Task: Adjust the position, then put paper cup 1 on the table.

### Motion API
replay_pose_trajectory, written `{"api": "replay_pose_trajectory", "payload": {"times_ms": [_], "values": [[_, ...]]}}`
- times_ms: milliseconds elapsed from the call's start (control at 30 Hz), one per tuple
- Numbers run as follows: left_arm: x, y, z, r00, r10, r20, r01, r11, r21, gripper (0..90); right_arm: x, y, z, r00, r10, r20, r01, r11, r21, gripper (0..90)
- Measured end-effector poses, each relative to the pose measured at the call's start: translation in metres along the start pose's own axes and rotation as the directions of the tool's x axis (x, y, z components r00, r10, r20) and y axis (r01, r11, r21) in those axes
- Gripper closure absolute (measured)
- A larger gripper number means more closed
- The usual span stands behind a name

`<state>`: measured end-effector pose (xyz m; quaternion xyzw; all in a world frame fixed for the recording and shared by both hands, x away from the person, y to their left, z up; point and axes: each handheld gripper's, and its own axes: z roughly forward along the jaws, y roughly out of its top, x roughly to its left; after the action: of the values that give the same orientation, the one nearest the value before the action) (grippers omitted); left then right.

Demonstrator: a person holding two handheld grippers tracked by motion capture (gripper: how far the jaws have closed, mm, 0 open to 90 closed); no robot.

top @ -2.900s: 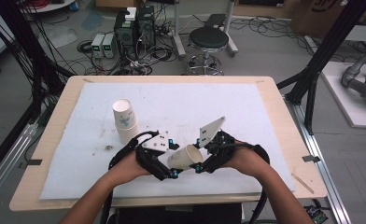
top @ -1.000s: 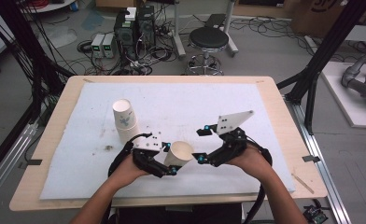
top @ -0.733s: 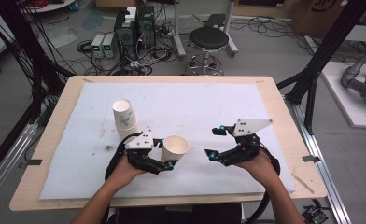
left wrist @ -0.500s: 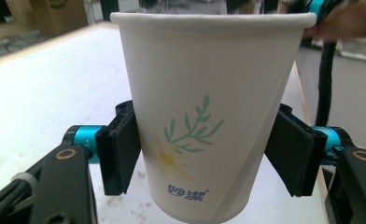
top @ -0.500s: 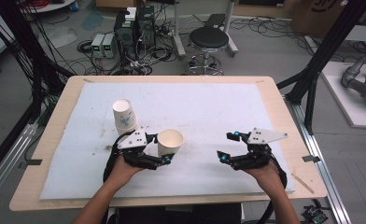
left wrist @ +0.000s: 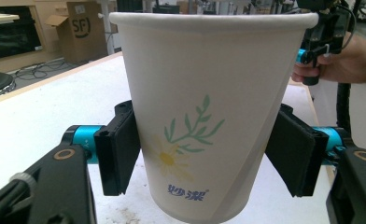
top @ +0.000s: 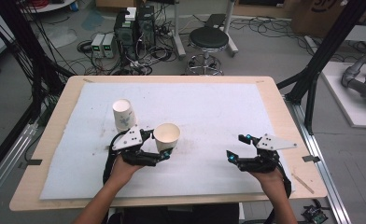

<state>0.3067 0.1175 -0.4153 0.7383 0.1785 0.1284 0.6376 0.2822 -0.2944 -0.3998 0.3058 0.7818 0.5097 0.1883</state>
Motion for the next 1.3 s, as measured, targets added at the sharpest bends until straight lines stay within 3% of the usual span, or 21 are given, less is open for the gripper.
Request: {"api": "replay_pose_trajectory", "payload": {"times_ms": [500, 633, 1000, 1300], "values": [[0.004, 0.002, 0.002, 0.9982, -0.002, -0.059, 0.001, 1.0000, -0.009, 30.7, 0.003, 0.002, -0.002, 0.9998, -0.021, 0.007, 0.021, 1.000, 0.005, 21.5], [0.010, 0.005, 0.006, 0.9963, -0.013, -0.085, 0.012, 0.9998, -0.019, 30.7, 0.001, 0.003, -0.003, 0.9999, -0.008, 0.012, 0.008, 1.000, -0.005, 21.5], [0.028, 0.006, 0.034, 0.9872, -0.057, -0.149, 0.052, 0.9978, -0.041, 30.8, 0.000, 0.002, -0.001, 1.0000, -0.005, 0.006, 0.005, 1.000, 0.003, 21.5], [0.043, 0.006, 0.064, 0.9781, -0.077, -0.193, 0.077, 0.9970, -0.007, 30.8, 0.000, 0.000, 0.000, 0.9999, -0.010, -0.005, 0.010, 1.000, 0.015, 21.5]]}}
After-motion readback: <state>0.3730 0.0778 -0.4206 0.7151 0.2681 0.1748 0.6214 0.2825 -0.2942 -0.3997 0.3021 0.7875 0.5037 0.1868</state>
